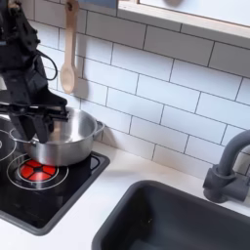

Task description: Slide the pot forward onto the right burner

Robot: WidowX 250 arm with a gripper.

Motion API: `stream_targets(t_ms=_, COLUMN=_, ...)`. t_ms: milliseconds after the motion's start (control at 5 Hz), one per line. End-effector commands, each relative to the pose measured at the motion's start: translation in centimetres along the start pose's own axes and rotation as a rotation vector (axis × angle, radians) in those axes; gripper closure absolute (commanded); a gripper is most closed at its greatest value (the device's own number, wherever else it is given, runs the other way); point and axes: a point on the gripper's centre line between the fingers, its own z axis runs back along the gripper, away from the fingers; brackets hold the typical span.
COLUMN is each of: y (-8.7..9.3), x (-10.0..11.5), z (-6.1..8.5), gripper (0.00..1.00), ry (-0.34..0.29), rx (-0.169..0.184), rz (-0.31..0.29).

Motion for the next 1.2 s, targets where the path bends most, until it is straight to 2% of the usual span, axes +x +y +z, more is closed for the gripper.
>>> stream_targets(t_ms=0, y=0.2, x=3.2, z=-1.6, gripper=1.00, ry=-0.056, rx=-0.048, rz=0.020)
stream_targets(t_ms=400, y=1.4, x=4.4, z=-3.2, gripper=1.00, ry=-0.102, rx=-0.044, rz=0.020)
stream_targets(t_ms=800, y=1.5, x=5.3, z=-4.7, gripper=1.00, ry=-0.123, rx=-0.059, rz=0.030)
stream_targets(t_ms=1000, y=1.7, x=5.4, z=-6.1, gripper=1.00, ry=-0.079, rx=-0.047, rz=0.026)
